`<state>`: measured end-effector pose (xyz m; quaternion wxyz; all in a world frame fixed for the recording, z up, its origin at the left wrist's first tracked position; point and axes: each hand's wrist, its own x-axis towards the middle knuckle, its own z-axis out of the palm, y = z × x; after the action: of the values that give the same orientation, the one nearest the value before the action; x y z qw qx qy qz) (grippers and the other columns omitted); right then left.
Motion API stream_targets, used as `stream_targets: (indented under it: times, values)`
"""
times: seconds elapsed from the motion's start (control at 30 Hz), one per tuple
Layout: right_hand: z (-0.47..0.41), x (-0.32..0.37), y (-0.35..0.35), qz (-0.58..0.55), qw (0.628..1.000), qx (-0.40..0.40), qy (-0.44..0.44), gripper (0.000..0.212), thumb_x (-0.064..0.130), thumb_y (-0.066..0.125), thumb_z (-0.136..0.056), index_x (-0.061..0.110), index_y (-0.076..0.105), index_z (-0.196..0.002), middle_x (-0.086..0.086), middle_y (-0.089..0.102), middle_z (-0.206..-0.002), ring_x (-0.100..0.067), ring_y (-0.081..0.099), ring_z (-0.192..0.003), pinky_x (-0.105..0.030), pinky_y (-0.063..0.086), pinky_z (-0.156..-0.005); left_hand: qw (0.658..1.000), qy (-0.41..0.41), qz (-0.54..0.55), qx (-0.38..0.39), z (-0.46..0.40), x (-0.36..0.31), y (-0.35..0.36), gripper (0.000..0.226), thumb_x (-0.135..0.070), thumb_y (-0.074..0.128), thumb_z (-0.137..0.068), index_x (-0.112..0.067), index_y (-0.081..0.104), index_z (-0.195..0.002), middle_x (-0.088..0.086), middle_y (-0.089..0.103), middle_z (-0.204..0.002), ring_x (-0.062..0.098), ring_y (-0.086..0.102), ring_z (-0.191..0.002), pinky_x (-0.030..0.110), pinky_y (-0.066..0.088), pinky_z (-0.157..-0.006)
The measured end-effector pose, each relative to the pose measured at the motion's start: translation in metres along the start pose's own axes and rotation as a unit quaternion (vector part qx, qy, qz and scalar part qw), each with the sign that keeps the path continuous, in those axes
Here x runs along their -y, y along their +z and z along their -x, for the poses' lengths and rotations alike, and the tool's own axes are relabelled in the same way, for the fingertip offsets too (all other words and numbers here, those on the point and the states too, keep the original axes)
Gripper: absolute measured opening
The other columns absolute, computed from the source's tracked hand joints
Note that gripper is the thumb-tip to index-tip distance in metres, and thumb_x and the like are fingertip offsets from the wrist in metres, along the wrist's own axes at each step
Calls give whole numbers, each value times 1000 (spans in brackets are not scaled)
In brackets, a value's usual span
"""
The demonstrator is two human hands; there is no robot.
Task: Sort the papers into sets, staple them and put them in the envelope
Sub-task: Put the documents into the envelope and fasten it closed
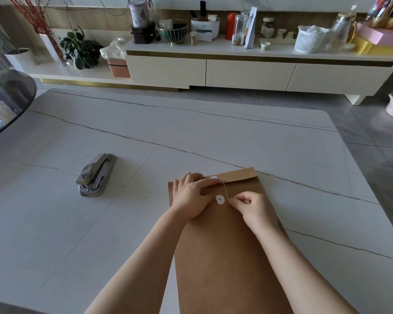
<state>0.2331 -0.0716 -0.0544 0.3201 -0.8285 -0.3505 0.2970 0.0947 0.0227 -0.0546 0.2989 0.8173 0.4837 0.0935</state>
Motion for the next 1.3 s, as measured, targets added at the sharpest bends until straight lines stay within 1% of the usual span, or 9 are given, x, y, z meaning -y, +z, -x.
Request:
stream_targets:
  times: [0.1,0.17,0.27,0.37,0.47,0.63,0.83,1.03,1.3]
  values:
    - [3,-3,2,18,999,13,-23,12,38,67,-85,27,72,-87,12,57,-69,-8,53,-67,-24,35,-54,1000,-12,4,-13,-4,-6,-3,52,-25,48,-90,-56,42,-132,-6,30,-148,19,25,-137,45,7,-117]
    - [6,-5,1,13,999,19,-40,13,37,68,-85,26,72,-89,12,60,-76,-9,55,-73,-23,37,-57,999,13,-35,-29,-5,-9,-5,49,-26,45,-94,-56,42,-132,-6,21,-153,23,17,-140,49,10,-116]
    - [9,-7,-2,-37,998,27,-53,15,34,70,-84,21,74,-90,8,64,-83,-9,56,-77,-22,40,-62,996,61,-68,-7,-6,-9,-8,26,-39,49,-96,-48,60,-117,-7,21,-154,22,1,-145,54,3,-116]
    - [12,-7,-5,-77,994,40,-63,12,29,70,-85,18,74,-89,7,61,-85,-6,52,-74,-19,39,-64,992,71,-97,28,-5,-4,-8,21,-43,47,-96,-45,64,-109,-6,22,-153,22,-2,-146,53,6,-115]
    - [13,-8,-6,-74,994,45,-72,13,28,70,-85,17,74,-91,5,59,-86,-6,49,-72,-17,38,-64,991,72,-106,26,-3,1,-8,19,-40,49,-96,-42,63,-109,-4,25,-151,22,1,-145,51,10,-115]
    - [12,0,0,-5,998,30,-50,15,33,69,-85,19,72,-87,11,52,-71,-4,47,-64,-20,33,-54,993,49,-103,-10,0,5,-7,21,-41,53,-93,-34,64,-109,-4,36,-140,22,18,-136,36,18,-109]
    - [17,10,10,94,995,27,-24,16,41,67,-83,26,64,-81,9,46,-87,-11,50,-74,-21,32,-53,996,31,-79,-6,5,8,-6,16,-38,60,-87,-31,68,-99,-5,37,-138,21,22,-132,32,16,-109]
    - [19,12,12,117,993,20,-3,17,35,63,-85,21,56,-77,3,47,-94,-18,51,-81,-26,37,-65,996,-8,-85,-1,4,0,-3,15,-43,60,-85,-35,66,-96,-6,36,-138,22,21,-134,46,7,-116]
    - [15,15,11,141,989,27,18,16,33,60,-86,21,53,-80,1,49,-99,-20,50,-84,-26,34,-63,998,-50,-33,-11,4,-4,1,20,-53,55,-85,-39,67,-94,-9,38,-137,18,20,-135,45,6,-116]
